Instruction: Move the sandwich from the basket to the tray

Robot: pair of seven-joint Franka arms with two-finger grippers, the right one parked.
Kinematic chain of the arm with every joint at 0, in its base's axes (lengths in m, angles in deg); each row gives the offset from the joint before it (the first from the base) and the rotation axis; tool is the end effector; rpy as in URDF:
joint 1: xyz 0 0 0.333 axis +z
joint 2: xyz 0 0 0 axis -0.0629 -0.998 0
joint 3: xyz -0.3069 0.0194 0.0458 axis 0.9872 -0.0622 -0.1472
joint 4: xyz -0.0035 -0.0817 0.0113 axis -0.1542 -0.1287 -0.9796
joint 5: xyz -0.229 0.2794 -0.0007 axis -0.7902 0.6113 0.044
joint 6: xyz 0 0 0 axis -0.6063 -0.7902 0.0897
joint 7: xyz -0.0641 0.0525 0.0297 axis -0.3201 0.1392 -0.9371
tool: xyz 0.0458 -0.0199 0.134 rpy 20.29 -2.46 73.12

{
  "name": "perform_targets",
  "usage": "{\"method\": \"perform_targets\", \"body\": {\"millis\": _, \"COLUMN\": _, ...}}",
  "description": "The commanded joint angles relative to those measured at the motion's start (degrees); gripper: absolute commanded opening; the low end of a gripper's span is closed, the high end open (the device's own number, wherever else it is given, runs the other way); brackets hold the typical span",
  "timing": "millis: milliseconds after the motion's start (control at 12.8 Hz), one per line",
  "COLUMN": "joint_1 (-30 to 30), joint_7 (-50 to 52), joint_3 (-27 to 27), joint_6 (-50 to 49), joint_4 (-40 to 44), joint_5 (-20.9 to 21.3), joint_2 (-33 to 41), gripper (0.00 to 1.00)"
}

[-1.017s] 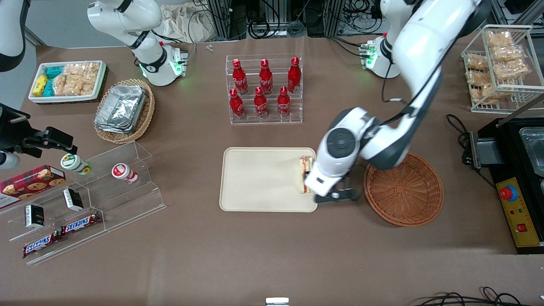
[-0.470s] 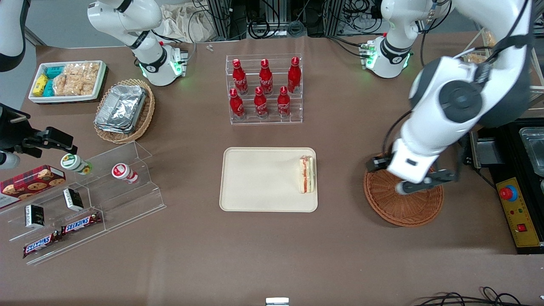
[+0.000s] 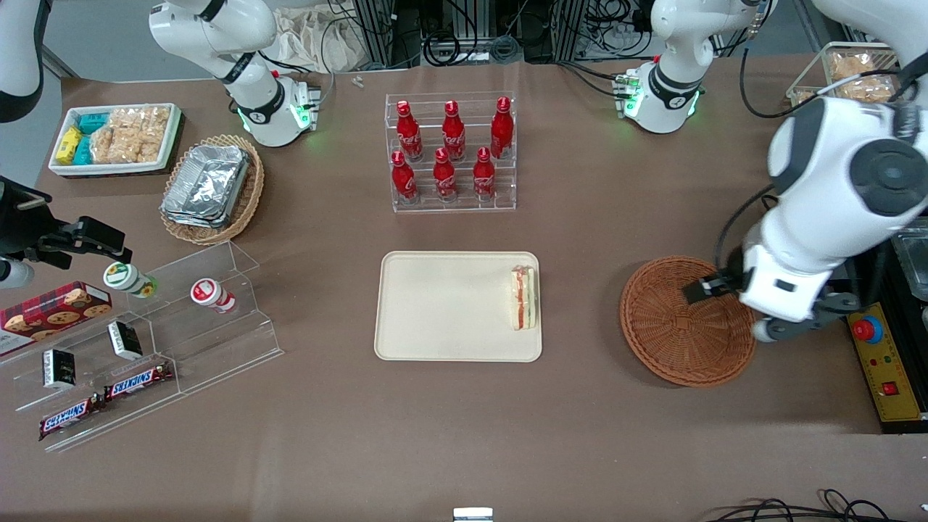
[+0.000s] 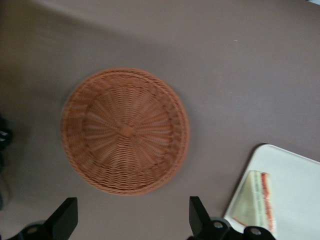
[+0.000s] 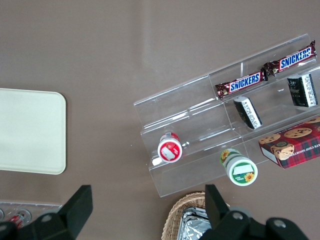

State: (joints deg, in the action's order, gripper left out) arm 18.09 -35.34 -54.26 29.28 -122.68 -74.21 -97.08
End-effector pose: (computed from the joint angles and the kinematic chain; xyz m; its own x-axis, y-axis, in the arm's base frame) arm 0.5981 -0.0923 0.4774 0.9496 0.3128 0.0220 0.3134 -0.9491 -0.0324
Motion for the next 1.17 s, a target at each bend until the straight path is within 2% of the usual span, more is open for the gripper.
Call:
{"method": "perform_targets", "body": {"millis": 0, "joint_1": 2.04, "joint_7": -5.45, "joint_3": -1.42, "joint_6": -2.35, "joint_4": -1.68, "joint_5": -2.41, "joint_2": 3.41, "gripper": 1.0}}
{"method": "perform_targets", "body": {"millis": 78, "joint_1": -0.57, "joint_7": -9.12, "joint_3": -7.09, "joint_6": -1.91, "joint_4": -1.77, "joint_5": -6.86, "joint_2": 3.67, "gripper": 1.0}}
{"method": "perform_targets", "body": {"millis": 157, "joint_1": -5.91, "joint_7": -14.46, "joint_3": -14.72, "joint_6": -1.73, "joint_4": -2.38, "joint_5": -9.43, "joint_2": 5.24, "gripper": 1.0}}
{"method": "perform_targets", "body": {"millis": 235, "joint_1": -9.35, "joint_7": -17.39, "joint_3": -20.01, "joint_6": -1.12, "joint_4": -4.04, "joint_5": -10.15, "joint_2": 6.13, "gripper": 1.0}}
{"method": "perform_targets", "body": {"millis": 470, "joint_1": -10.17, "joint_7": -18.12, "joint_3": -19.63, "joint_6": 3.44, "joint_4": -9.49, "joint_5": -9.28, "joint_2": 7.02, "gripper": 1.0}}
{"method": "perform_targets", "body": {"millis": 704, "joint_1": -11.05, "joint_7": -18.65, "joint_3": -15.95, "joint_6": 8.45, "joint_4": -13.28, "joint_5": -5.86, "joint_2": 6.05, "gripper": 1.0}}
{"method": "perform_targets", "body": {"millis": 939, "joint_1": -11.84, "joint_7": -21.87, "joint_3": -14.62, "joint_6": 7.68, "joint_4": -7.86, "joint_5": -1.83, "joint_2": 1.67, "gripper": 1.0}}
{"method": "perform_targets", "body": {"millis": 1096, "joint_1": -13.59, "joint_7": -23.66, "joint_3": -14.53, "joint_6": 7.67, "joint_4": -5.56, "joint_5": -2.07, "joint_2": 0.52, "gripper": 1.0}}
